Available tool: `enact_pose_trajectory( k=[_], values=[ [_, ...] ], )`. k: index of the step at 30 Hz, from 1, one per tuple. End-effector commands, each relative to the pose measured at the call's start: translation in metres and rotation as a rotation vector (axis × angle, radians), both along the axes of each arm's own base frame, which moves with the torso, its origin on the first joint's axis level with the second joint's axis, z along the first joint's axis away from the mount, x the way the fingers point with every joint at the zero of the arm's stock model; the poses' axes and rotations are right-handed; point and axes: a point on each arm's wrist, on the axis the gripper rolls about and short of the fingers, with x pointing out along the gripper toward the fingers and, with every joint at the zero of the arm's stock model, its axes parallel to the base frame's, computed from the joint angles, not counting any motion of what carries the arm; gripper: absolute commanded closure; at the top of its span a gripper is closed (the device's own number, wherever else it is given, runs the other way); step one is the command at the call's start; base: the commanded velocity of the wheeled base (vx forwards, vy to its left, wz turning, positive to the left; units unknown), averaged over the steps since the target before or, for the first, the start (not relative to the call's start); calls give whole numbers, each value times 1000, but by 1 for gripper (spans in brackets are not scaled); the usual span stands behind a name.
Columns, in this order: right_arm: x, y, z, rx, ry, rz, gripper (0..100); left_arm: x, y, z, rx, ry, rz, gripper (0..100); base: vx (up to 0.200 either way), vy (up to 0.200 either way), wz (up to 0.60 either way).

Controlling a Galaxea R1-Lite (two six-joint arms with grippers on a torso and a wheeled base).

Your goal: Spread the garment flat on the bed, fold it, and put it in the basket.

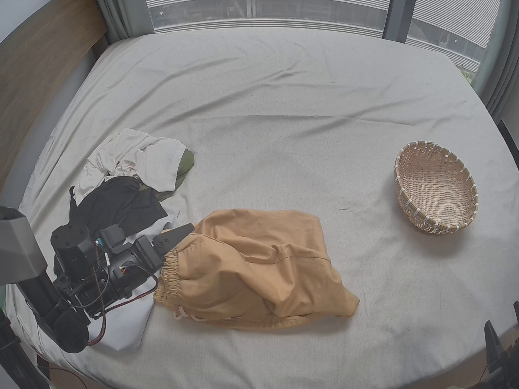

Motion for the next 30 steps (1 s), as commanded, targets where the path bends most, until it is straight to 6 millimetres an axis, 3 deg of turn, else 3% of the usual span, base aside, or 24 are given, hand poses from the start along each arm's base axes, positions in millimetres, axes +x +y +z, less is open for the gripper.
enact_pose_trajectory(
  k=[1, 13, 14, 26, 30],
  values=[
    [0, 0, -5, 1, 3, 1, 0, 6, -10, -12, 11, 28, -25, 0, 0, 0, 0],
    [0, 0, -5, 3, 3, 1, 0, 13, -16, -18, 16, 36, -32, 0, 0, 0, 0],
    [0, 0, -5, 3, 3, 1, 0, 13, -16, -18, 16, 36, -30, 100, 0, 0, 0],
    [0, 0, -5, 4, 3, 1, 0, 13, -14, -21, 19, 50, -21, 100, 0, 0, 0],
    [0, 0, -5, 4, 3, 1, 0, 10, -13, -7, 1, 2, -22, 100, 0, 0, 0]
  ],
)
